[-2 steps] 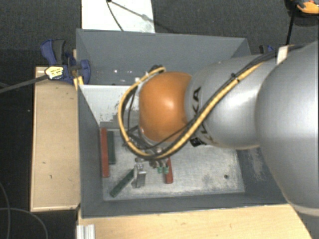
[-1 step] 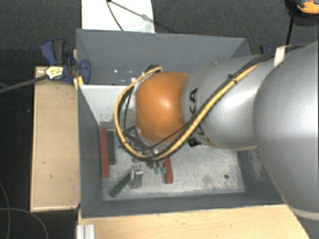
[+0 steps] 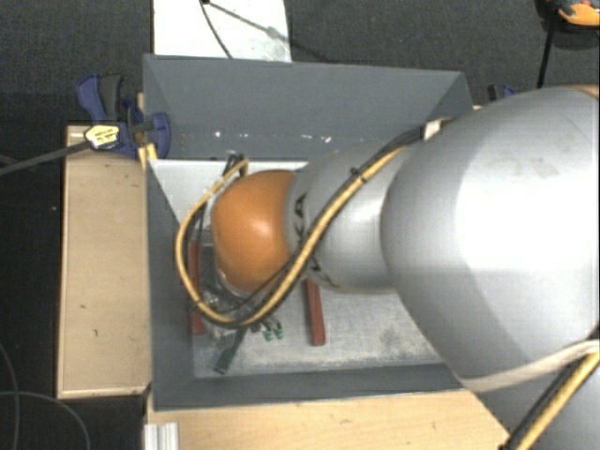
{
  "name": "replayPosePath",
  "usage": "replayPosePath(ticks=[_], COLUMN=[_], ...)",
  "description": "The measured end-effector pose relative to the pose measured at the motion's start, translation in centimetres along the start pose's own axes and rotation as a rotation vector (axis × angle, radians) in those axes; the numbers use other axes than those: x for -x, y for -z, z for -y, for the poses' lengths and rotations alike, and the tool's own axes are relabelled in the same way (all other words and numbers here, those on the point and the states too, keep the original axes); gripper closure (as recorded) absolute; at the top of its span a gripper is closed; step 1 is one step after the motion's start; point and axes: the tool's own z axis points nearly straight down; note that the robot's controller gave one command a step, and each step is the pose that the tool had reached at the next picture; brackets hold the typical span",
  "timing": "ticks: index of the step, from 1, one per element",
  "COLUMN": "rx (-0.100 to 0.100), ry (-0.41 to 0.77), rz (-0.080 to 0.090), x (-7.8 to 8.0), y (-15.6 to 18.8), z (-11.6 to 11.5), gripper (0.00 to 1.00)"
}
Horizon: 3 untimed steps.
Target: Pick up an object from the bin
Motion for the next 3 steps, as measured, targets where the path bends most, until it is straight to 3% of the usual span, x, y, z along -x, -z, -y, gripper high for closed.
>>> replayPosePath(ticks=[1, 2, 3], rx=[0.000, -0.001, -0.001], ry=[-0.001, 0.012, 0.012], rz=[0.000, 0.004, 0.000], x=[0.0, 3.8, 3.8], y=[0.0, 16.5, 16.3], z=[0.0, 2.3, 2.3], gripper=[1.00, 1.00, 1.00])
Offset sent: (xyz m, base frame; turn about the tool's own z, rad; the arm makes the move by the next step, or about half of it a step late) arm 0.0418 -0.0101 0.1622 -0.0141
